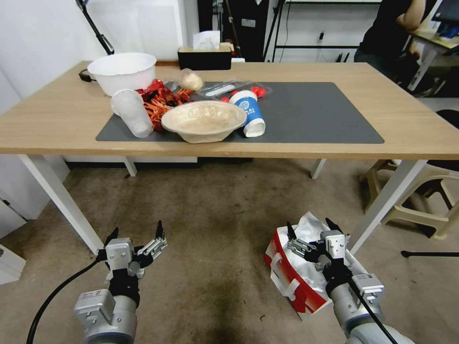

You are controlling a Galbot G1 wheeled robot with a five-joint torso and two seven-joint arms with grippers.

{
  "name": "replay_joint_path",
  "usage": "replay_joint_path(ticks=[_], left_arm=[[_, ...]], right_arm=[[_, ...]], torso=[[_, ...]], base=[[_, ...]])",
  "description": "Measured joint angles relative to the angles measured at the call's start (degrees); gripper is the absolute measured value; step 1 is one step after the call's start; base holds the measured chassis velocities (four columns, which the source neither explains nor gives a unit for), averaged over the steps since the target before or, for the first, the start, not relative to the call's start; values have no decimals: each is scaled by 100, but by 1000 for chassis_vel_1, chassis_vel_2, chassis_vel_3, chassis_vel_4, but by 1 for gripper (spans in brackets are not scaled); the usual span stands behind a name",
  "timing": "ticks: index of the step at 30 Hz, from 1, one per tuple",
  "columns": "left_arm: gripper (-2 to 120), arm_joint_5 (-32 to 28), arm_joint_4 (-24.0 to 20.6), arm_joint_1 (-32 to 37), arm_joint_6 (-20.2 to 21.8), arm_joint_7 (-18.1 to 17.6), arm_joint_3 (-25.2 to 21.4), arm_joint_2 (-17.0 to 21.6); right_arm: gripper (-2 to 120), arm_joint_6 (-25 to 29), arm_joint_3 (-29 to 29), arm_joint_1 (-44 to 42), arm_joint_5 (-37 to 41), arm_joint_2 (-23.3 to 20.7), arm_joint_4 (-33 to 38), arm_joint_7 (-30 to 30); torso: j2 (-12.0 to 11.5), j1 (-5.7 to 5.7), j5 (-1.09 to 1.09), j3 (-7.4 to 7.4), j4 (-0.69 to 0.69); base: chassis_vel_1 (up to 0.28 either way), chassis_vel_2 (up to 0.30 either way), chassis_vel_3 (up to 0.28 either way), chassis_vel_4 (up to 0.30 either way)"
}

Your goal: Pick up the food delivery bag from the floor and place it on the table.

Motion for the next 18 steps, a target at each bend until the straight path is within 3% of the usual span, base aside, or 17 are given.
replay_joint_path(ticks=[18], left_arm=[[100,19,19,-10,-17,-2,30,-1]], right_arm=[[100,23,-16,-12,-40,-12,-48,-2]], torso=[[-424,-146,0,-279,1]], base=[[0,0,0,0]])
